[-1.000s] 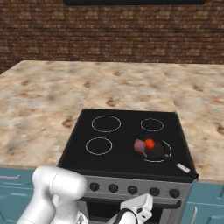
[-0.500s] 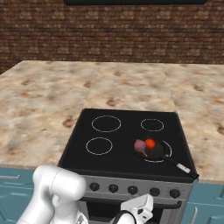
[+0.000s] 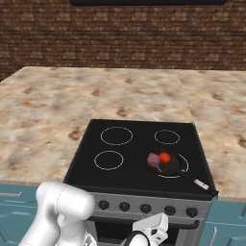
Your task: Place the pan on the front right burner on the stove. Then place the tomato and the onion in the pan and turn on the front right burner.
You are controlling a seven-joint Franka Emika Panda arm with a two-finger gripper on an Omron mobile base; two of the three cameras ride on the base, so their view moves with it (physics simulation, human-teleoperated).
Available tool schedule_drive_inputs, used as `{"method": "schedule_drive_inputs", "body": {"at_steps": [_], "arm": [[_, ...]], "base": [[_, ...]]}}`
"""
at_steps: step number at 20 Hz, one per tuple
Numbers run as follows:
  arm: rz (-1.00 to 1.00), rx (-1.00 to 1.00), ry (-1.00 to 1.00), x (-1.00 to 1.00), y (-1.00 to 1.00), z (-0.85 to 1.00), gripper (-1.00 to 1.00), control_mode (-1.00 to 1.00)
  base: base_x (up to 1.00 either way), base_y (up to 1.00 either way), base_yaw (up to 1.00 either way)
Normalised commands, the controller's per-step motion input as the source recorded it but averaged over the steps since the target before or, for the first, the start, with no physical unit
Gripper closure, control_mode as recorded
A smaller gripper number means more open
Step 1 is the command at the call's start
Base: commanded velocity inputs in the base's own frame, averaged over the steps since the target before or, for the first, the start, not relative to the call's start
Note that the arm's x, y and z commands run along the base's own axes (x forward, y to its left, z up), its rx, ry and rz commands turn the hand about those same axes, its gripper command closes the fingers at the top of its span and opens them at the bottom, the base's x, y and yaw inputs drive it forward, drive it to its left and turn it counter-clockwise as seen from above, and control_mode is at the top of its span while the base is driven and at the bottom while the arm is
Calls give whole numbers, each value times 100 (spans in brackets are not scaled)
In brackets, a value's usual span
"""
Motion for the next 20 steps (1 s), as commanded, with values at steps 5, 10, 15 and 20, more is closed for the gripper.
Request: {"method": "schedule_drive_inputs", "body": {"at_steps": [5,10,15,20], "arm": [[79,-62,-33,-3,0,0,100,-100],[80,-66,-28,-9,0,0,100,-100],[80,-63,-31,-5,0,0,100,-100],[81,-55,-38,0,0,0,100,-100]], "base": [[0,0,0],[0,0,0],[0,0,0],[0,0,0]]}}
